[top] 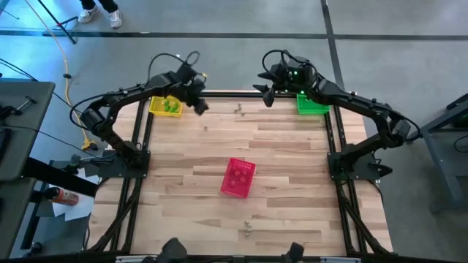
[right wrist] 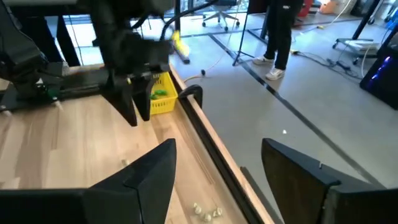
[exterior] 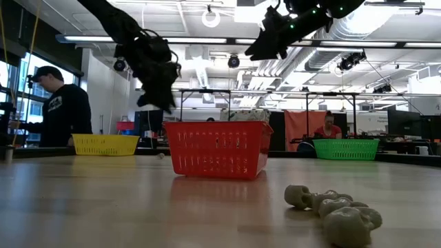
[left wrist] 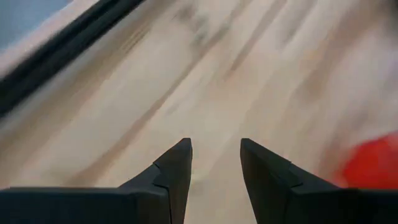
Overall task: Sort Halloween decoration
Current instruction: Put the white skull toy into the green bin
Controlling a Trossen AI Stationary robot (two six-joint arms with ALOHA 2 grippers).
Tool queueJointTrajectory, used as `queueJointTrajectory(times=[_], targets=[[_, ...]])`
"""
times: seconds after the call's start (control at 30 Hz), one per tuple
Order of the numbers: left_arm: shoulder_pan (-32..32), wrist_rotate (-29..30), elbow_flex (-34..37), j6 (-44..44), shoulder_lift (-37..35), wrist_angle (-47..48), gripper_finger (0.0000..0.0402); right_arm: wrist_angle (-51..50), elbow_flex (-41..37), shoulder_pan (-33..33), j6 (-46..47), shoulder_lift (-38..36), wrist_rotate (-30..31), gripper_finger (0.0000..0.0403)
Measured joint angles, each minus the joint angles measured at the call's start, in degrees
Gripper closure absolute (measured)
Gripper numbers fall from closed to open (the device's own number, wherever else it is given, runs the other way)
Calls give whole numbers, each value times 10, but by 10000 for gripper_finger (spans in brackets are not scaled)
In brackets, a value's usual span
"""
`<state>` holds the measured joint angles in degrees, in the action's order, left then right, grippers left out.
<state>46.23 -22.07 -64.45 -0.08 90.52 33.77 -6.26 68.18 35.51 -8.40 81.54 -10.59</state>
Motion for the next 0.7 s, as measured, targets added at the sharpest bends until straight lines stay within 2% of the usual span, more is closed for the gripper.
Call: queueJointTrajectory(times=[0.07, 0.2, 0.3, 0.37, 0.53, 0.7], targets=[[-22, 56, 0, 74, 0, 30, 274, 0, 0, 3, 8, 0, -4, 171], [-83, 127, 0, 214, 1, 52, 264, -3, 0, 5, 9, 0, -4, 171], [-123, 188, 0, 265, 15, 60, 245, -8, 0, 5, 9, 0, -4, 171], [-132, 201, 0, 259, 31, 63, 229, -14, 0, 5, 9, 0, -4, 171], [-110, 173, 0, 187, 87, 62, 191, -27, 0, 5, 22, 0, -4, 171], [-93, 158, 0, 159, 122, 58, 174, -38, 0, 5, 21, 0, -5, 171]])
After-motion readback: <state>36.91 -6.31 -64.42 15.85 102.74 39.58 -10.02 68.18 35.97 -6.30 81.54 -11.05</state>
